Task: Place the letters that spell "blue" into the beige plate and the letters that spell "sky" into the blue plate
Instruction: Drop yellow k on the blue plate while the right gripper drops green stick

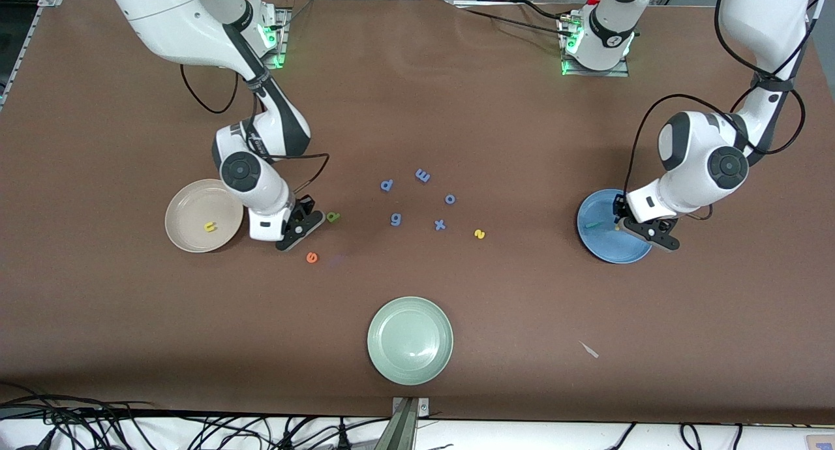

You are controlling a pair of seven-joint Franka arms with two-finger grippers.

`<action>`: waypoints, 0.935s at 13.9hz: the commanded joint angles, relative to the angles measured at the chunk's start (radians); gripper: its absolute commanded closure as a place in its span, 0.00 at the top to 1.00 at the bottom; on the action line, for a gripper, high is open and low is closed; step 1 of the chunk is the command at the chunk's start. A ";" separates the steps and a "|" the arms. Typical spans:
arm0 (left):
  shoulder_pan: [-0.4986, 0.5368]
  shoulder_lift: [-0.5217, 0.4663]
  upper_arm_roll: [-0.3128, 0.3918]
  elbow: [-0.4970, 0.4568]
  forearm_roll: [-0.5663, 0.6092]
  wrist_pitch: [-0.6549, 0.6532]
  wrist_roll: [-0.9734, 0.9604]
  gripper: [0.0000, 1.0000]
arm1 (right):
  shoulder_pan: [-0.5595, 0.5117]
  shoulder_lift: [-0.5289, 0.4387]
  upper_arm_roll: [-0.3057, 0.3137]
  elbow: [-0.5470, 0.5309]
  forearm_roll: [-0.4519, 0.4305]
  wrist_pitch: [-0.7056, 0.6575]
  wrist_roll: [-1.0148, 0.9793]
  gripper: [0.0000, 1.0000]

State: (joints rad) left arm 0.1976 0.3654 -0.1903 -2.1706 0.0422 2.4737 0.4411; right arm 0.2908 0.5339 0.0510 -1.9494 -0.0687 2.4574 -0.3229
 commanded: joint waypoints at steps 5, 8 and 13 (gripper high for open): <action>-0.039 -0.017 -0.082 0.015 -0.013 0.017 -0.024 0.85 | -0.004 -0.072 -0.209 0.000 -0.011 -0.176 -0.053 0.00; -0.226 0.027 -0.103 0.095 -0.166 0.017 -0.230 0.84 | -0.025 -0.058 -0.256 -0.002 -0.003 -0.207 -0.033 0.37; -0.438 0.180 -0.080 0.277 -0.170 0.044 -0.496 0.84 | 0.001 -0.068 -0.217 0.004 0.007 -0.212 0.199 1.00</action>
State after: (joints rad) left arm -0.2035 0.4498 -0.3009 -2.0060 -0.1119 2.5165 -0.0328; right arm 0.2694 0.4795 -0.1949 -1.9479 -0.0649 2.2591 -0.2523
